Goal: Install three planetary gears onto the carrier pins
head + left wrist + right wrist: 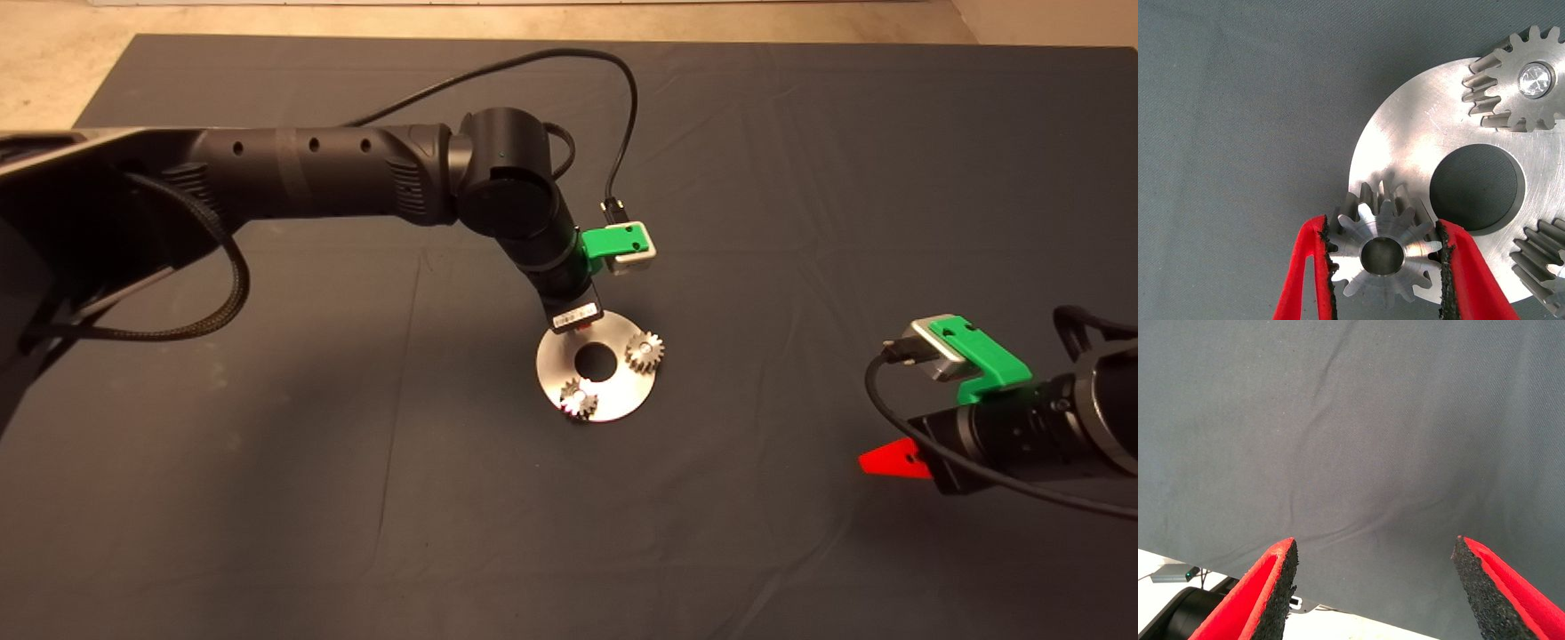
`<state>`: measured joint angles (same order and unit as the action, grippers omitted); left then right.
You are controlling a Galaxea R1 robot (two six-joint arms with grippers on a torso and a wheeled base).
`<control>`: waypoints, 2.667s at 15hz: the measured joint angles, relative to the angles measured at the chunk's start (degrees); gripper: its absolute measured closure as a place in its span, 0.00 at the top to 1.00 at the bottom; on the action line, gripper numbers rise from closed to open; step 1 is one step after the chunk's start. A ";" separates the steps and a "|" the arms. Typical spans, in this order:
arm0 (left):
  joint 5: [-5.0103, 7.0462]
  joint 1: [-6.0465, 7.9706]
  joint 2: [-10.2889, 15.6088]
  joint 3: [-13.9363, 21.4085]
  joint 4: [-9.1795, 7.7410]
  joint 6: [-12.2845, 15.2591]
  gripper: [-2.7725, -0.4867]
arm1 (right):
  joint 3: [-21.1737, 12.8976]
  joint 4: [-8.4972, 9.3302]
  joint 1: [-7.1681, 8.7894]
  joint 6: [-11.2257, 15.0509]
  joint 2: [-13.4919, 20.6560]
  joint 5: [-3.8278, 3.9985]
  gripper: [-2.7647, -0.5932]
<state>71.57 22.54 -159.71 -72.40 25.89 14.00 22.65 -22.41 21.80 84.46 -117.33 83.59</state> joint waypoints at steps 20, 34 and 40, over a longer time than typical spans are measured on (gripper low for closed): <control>1.57 0.02 -0.79 0.00 -0.01 -1.24 0.05 | 0.02 0.00 0.11 0.00 -0.30 -0.05 0.52; 2.38 0.52 -1.26 -0.67 -2.14 -3.39 0.05 | 0.02 0.00 0.11 0.00 -1.46 -0.10 0.52; 2.75 1.24 -1.26 -0.69 -2.35 -3.57 0.05 | 0.02 0.00 0.11 0.00 -1.55 -0.07 0.52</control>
<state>74.32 23.78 -160.96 -73.09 23.54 10.44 22.67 -22.41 21.91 84.46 -118.88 83.52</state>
